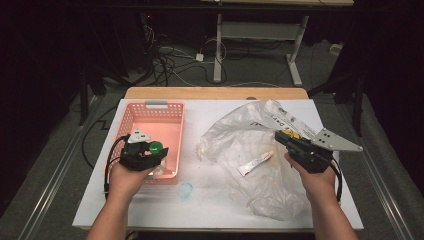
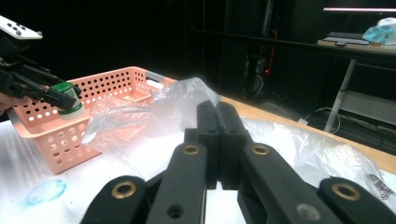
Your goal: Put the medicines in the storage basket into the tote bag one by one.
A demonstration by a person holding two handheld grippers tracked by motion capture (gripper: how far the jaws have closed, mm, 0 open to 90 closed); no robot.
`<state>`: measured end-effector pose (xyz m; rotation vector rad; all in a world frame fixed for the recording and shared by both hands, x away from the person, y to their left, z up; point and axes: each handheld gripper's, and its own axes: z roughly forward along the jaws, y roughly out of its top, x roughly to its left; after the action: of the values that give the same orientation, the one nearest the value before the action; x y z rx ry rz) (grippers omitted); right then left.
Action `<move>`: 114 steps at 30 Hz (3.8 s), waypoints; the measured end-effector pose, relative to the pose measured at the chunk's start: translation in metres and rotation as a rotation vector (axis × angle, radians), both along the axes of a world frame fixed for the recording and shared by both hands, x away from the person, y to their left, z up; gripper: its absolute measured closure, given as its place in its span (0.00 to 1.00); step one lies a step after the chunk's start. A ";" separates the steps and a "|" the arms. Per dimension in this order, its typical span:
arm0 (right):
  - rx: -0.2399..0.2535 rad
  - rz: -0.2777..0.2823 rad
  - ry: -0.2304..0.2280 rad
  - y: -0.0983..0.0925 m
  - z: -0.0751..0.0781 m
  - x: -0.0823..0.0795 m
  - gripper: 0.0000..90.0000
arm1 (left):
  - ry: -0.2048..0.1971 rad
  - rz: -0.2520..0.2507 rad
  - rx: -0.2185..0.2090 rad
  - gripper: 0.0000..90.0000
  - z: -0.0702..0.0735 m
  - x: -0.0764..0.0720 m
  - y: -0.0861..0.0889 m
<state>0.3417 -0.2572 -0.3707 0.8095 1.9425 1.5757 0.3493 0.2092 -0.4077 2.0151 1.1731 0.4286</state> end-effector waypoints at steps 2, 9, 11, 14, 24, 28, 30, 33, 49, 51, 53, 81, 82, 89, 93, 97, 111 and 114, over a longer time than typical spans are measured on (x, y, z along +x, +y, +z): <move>0.001 -0.001 0.006 0.001 -0.001 0.000 1.00 | -0.017 0.007 0.001 0.55 -0.002 -0.004 0.001; -0.001 -0.003 0.006 0.000 -0.001 0.002 1.00 | -0.040 0.008 -0.027 0.55 -0.008 -0.010 0.004; 0.000 -0.005 0.008 0.000 -0.002 0.002 1.00 | -0.050 0.000 -0.038 0.55 -0.010 -0.012 0.006; -0.002 -0.005 0.009 0.001 -0.002 0.001 1.00 | -0.060 0.003 -0.048 0.55 -0.011 -0.013 0.007; -0.001 0.000 0.015 0.001 -0.003 0.001 1.00 | -0.105 -0.020 -0.066 0.55 -0.004 -0.023 0.000; 0.000 0.002 0.014 0.001 -0.003 0.001 1.00 | -0.125 -0.049 -0.086 0.55 0.004 -0.029 -0.007; 0.000 0.003 0.011 0.001 -0.003 0.001 1.00 | -0.136 -0.057 -0.092 0.55 0.007 -0.031 -0.009; 0.003 0.000 0.011 0.001 -0.002 0.001 1.00 | -0.146 -0.073 -0.112 0.55 0.011 -0.034 -0.013; -0.002 0.004 0.010 0.002 -0.002 0.001 1.00 | -0.152 -0.190 -0.123 0.56 0.014 -0.047 -0.048; -0.003 0.004 0.010 0.002 -0.002 0.001 1.00 | -0.147 -0.204 -0.124 0.56 0.012 -0.048 -0.053; -0.003 0.005 0.011 0.002 -0.002 0.000 1.00 | -0.135 -0.224 -0.128 0.55 0.010 -0.049 -0.060; -0.022 0.016 0.014 0.008 -0.004 0.000 1.00 | -0.093 -0.336 -0.047 0.55 -0.018 -0.039 -0.128; -0.023 0.018 0.011 0.009 -0.005 0.001 1.00 | -0.093 -0.341 -0.043 0.55 -0.018 -0.037 -0.133; -0.026 0.025 0.014 0.012 -0.005 0.000 1.00 | -0.099 -0.362 -0.023 0.55 -0.025 -0.019 -0.178; -0.025 0.027 0.012 0.012 -0.005 0.000 1.00 | -0.116 -0.356 -0.004 0.55 -0.027 -0.008 -0.199; -0.023 0.031 0.013 0.013 -0.005 0.000 1.00 | -0.141 -0.326 -0.004 0.55 -0.030 0.008 -0.216; -0.017 0.032 0.014 0.012 -0.006 0.001 1.00 | -0.155 -0.268 -0.024 0.55 -0.041 0.045 -0.252; -0.017 0.034 0.015 0.013 -0.006 0.001 1.00 | -0.153 -0.259 -0.026 0.55 -0.046 0.049 -0.255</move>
<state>0.3424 -0.2446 -0.3764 0.7878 1.9879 1.5746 0.3986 -0.0463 -0.4540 2.0382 0.8089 0.4254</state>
